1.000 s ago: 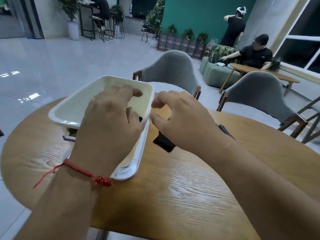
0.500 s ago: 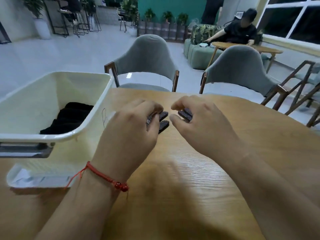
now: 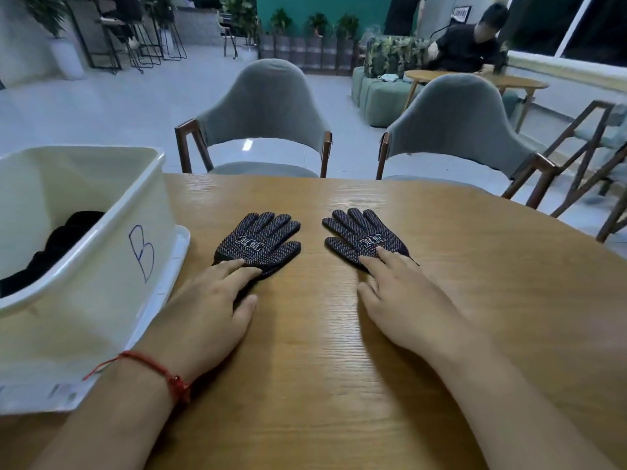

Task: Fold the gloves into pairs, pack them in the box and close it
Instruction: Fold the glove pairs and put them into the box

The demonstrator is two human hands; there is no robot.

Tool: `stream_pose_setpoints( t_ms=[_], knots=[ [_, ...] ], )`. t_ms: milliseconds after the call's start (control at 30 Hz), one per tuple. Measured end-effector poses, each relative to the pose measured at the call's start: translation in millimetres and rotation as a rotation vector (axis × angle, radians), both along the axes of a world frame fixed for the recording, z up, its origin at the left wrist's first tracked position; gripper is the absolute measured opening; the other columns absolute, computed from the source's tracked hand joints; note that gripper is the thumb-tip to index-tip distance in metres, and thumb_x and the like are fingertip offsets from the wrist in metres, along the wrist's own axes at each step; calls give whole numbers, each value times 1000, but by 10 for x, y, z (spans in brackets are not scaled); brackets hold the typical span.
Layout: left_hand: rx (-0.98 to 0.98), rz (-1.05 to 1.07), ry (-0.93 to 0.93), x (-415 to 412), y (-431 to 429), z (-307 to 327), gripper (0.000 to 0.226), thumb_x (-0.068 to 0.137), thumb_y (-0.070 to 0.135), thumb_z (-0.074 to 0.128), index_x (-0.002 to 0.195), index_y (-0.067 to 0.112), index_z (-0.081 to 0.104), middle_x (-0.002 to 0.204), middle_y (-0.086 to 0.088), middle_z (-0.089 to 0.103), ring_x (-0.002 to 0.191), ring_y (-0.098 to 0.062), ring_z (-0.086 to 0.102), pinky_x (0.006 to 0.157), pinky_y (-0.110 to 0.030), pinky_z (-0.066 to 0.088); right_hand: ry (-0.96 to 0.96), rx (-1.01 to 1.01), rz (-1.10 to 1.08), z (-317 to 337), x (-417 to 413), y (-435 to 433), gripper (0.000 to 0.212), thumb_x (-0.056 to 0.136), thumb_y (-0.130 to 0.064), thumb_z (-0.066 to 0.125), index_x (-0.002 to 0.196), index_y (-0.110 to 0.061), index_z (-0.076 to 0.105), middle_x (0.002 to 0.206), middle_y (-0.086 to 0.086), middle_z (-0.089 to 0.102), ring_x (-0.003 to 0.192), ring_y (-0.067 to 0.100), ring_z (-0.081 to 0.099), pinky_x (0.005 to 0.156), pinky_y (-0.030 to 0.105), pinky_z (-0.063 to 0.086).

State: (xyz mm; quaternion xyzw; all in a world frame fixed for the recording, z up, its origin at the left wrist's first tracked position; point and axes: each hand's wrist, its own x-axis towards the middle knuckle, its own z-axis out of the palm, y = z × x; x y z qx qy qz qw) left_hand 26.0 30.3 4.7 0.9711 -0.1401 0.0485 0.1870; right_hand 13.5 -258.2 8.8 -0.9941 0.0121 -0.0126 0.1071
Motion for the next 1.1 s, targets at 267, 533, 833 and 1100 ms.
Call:
stream_pose_setpoints(
  t_ms=[267, 533, 833, 1100],
  knots=[
    [-23, -7, -14, -12, -6, -35, 45, 105, 30, 56, 150, 32, 54, 162, 12, 44, 154, -13, 33, 125, -32, 23, -73, 64, 9, 13, -35, 11, 34, 107, -34, 47, 140, -28, 54, 146, -7, 56, 137, 19, 48, 115, 39, 39],
    [-60, 1, -14, -37, -4, -62, 41, 104, 28, 56, 145, 29, 57, 160, 10, 47, 155, -12, 33, 125, -32, 24, -100, 151, -19, 27, -60, 24, 27, 106, -29, 50, 131, -25, 60, 132, -6, 65, 127, 19, 53, 105, 36, 42],
    [-44, -1, -7, -39, 2, -60, 52, 103, 29, 57, 155, 22, 50, 162, 6, 46, 152, -12, 38, 126, -32, 26, -104, 116, -2, 16, -57, 20, 35, 104, -31, 52, 137, -29, 60, 140, -8, 61, 132, 20, 53, 111, 38, 44],
    [-171, -33, -100, -112, -66, -30, 63, 94, 39, 50, 155, 25, 48, 158, 11, 48, 144, -14, 47, 119, -44, 41, -101, 57, 22, -30, -40, 32, 37, 107, -39, 47, 141, -28, 59, 144, -11, 58, 137, 19, 47, 117, 40, 38]
  ],
)
